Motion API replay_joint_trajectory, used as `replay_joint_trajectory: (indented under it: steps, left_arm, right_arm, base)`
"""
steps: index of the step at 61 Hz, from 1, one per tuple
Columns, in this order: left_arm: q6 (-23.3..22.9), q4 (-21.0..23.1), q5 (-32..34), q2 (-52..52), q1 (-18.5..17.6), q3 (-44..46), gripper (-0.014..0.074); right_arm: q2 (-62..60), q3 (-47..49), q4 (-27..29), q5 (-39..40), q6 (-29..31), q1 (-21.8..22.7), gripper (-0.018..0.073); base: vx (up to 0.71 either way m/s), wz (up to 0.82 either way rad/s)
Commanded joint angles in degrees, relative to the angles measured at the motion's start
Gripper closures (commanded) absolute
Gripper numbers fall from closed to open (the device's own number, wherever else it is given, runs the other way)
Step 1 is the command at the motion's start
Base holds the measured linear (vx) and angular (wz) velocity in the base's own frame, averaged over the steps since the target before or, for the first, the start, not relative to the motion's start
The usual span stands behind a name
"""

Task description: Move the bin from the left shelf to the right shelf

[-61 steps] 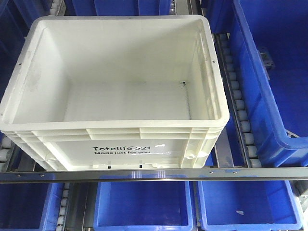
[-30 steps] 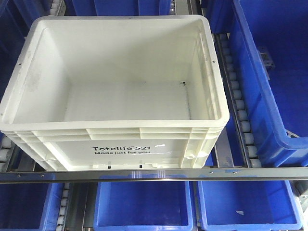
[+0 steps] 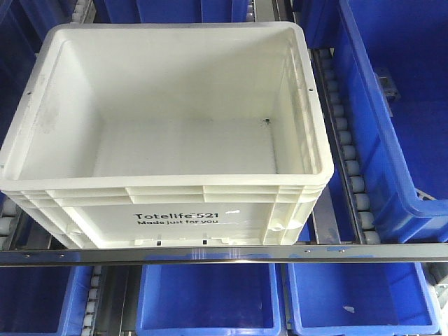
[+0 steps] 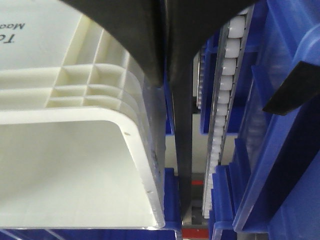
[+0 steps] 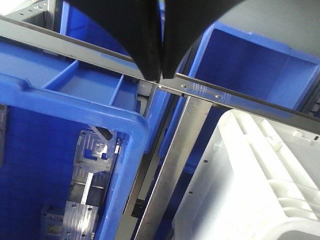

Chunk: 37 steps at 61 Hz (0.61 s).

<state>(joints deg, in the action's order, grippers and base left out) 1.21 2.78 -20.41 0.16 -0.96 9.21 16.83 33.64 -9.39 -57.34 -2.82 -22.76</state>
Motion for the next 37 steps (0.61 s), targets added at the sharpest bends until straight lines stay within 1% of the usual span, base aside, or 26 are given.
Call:
replay_joint_trajectory:
  steps: [1, 13, 22, 29, 37]
  left_arm:
    - [-0.2, 1.2, 11.5, -1.3, 0.4, -2.9, 0.0603]
    - [-0.2, 1.2, 21.6, -1.6, 0.4, -9.4, 0.0603]
    - [-0.2, 1.0, 22.8, -1.6, 0.0, -9.5, 0.0603]
    - [0.0, 0.1, 22.7, -1.6, -1.7, -9.5, 0.0603]
    - [0.0, 0.1, 22.7, -1.6, -1.5, -9.5, 0.0603]
  right_arm:
    - [0.6, 1.4, -0.7, 3.3, 0.4, 0.1, 0.0568]
    - [0.6, 1.4, -0.6, 3.2, 0.4, 0.1, 0.0568]
    - [0.6, 1.4, -0.6, 3.2, 0.4, 0.1, 0.0568]
    - [0.6, 1.4, -0.6, 3.2, 0.4, 0.1, 0.0568]
    - [0.6, 1.4, -0.6, 3.2, 0.4, 0.1, 0.0568]
  base:
    - [0.00, 0.00]
    - [0.00, 0.00]
    - [0.00, 0.00]
    - [0.00, 0.00]
    - [0.00, 0.00]
